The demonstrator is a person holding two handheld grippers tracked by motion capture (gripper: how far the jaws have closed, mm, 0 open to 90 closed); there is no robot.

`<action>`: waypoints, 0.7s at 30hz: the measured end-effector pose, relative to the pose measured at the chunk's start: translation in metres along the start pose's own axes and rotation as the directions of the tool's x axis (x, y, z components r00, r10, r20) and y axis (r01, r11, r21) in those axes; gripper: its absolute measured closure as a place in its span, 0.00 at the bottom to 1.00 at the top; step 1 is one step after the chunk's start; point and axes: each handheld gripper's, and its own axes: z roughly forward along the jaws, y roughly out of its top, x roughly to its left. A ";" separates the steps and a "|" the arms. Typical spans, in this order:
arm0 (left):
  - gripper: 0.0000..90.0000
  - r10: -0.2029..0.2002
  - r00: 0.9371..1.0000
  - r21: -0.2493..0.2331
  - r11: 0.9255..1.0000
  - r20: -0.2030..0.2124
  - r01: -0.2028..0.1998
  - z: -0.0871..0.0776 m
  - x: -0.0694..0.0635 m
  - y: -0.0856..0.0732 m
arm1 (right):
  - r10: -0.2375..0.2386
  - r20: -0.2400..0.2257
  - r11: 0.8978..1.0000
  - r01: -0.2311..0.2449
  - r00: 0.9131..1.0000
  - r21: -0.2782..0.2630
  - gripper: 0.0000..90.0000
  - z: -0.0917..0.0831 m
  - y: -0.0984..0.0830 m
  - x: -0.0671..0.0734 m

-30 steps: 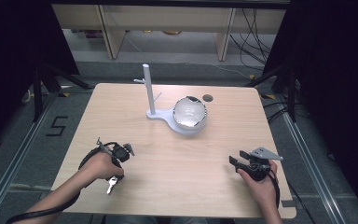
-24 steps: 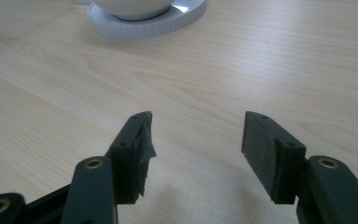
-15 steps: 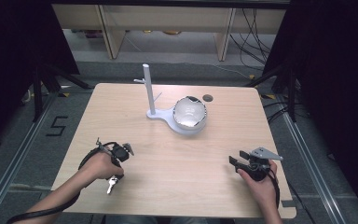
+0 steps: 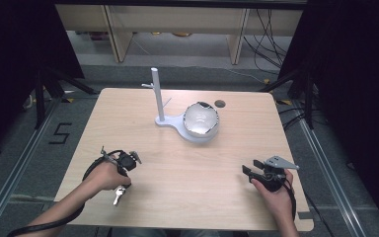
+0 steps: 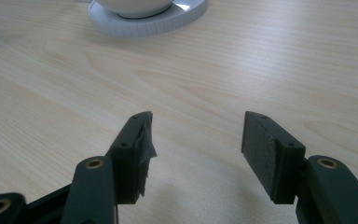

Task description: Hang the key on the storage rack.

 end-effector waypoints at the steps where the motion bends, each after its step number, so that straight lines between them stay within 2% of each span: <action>1: 0.99 0.003 1.000 -0.013 1.000 -0.003 -0.003 0.000 0.001 0.000 | 0.004 -0.006 1.000 -0.004 1.000 -0.011 0.49 0.001 0.000 0.000; 2: 0.99 -0.014 1.000 -0.016 1.000 0.002 0.014 -0.001 0.000 -0.001 | 0.005 -0.006 1.000 -0.005 1.000 -0.010 0.49 0.001 0.000 0.000; 3: 0.99 0.004 1.000 -0.030 1.000 -0.005 -0.004 -0.001 0.002 -0.001 | 0.011 0.017 1.000 -0.011 1.000 0.002 0.49 0.000 0.000 0.001; 4: 0.99 -0.012 1.000 -0.038 0.999 0.000 0.012 -0.002 0.001 -0.003 | -0.020 0.018 1.000 0.020 1.000 -0.008 0.49 0.001 0.000 -0.001; 5: 0.99 0.009 1.000 -0.049 0.999 -0.008 -0.010 -0.004 0.003 -0.003 | -0.020 0.018 1.000 0.020 1.000 -0.008 0.49 0.001 0.000 -0.001; 6: 0.99 -0.007 1.000 -0.065 0.998 -0.007 0.006 -0.005 0.001 -0.004 | -0.023 0.018 1.000 0.023 1.000 -0.009 0.49 0.001 0.000 -0.001; 7: 0.99 0.010 1.000 -0.081 0.997 -0.012 -0.011 -0.006 0.002 -0.005 | -0.021 0.012 1.000 0.022 1.000 -0.015 0.49 0.002 0.000 -0.001; 8: 0.99 0.014 1.000 -0.091 0.996 -0.015 -0.015 -0.008 0.003 -0.006 | 0.024 -0.001 1.000 -0.024 1.000 -0.006 0.49 0.002 -0.001 0.003; 10: 0.99 0.005 1.000 -0.124 0.992 -0.022 -0.008 -0.012 0.002 -0.008 | 0.022 -0.003 1.000 -0.022 1.000 -0.009 0.49 0.002 -0.001 0.003; 11: 0.99 0.002 1.000 -0.140 0.990 -0.018 -0.004 -0.013 0.003 -0.009 | -0.012 -0.006 1.000 0.012 1.000 -0.012 0.49 0.002 0.000 -0.001; 13: 0.99 -0.002 1.000 -0.157 0.988 -0.021 -0.002 -0.015 0.003 -0.010 | -0.016 0.011 1.000 0.016 1.000 0.001 0.49 0.001 0.000 0.000; 16: 0.99 -0.010 1.000 -0.183 0.983 -0.023 0.006 -0.017 0.005 -0.012 | -0.015 0.006 1.000 0.015 1.000 -0.001 0.49 0.001 0.000 0.000; 20: 0.99 -0.029 0.999 -0.244 0.969 -0.020 0.024 -0.021 0.007 -0.015 | -0.015 0.005 1.000 0.015 1.000 0.000 0.49 0.001 0.000 0.000; 21: 0.99 -0.031 0.999 -0.272 0.962 -0.025 0.023 -0.022 0.007 -0.015 | -0.015 0.006 1.000 0.015 1.000 0.000 0.49 0.001 0.000 0.000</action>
